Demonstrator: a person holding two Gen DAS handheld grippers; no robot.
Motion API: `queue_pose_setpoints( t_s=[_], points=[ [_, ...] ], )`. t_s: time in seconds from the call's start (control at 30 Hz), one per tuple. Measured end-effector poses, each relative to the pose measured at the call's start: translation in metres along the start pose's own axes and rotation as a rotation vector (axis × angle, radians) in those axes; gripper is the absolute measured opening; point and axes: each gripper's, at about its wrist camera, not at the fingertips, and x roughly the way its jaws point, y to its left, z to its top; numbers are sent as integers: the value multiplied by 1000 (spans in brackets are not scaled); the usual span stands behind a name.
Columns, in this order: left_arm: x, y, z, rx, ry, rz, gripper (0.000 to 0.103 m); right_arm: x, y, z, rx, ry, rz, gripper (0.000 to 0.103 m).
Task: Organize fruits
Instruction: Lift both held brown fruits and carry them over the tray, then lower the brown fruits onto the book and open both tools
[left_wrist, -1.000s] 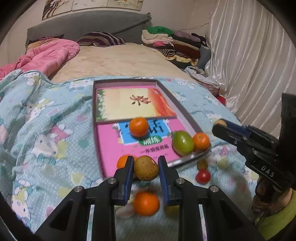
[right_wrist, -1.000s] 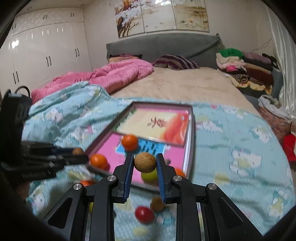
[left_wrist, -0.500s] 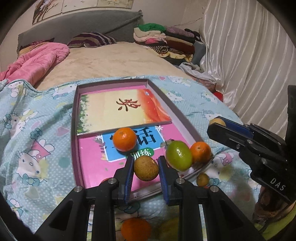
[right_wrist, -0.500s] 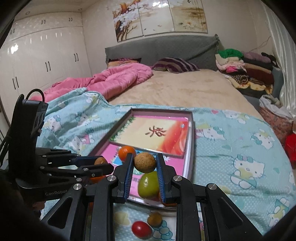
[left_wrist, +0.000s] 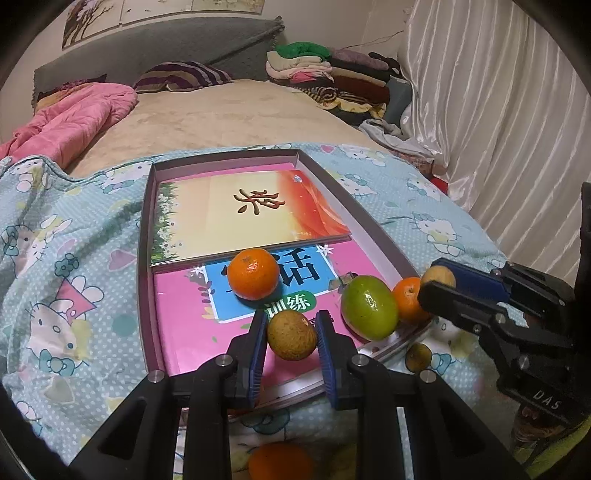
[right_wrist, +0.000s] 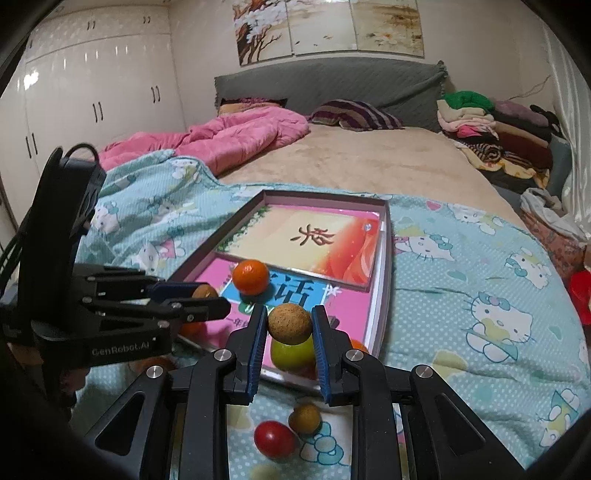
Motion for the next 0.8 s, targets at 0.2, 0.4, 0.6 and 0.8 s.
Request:
queue_pose_setpoints(
  t_s=[0.2,0.4,0.6,0.8],
  points=[
    [7,4,0,-2,14,-6,27,6,2,-6,-23,40,-5,25],
    [16,8,-1,0,41,9,27,14,7,-12,-68,76,-24,25],
    [19,9,-3,2,51,14,27,17,5,-14,-75,85,-46,25],
    [20,7,-4,11,50,21,27,18,4,-15,-76,79,-49,25]
  ],
)
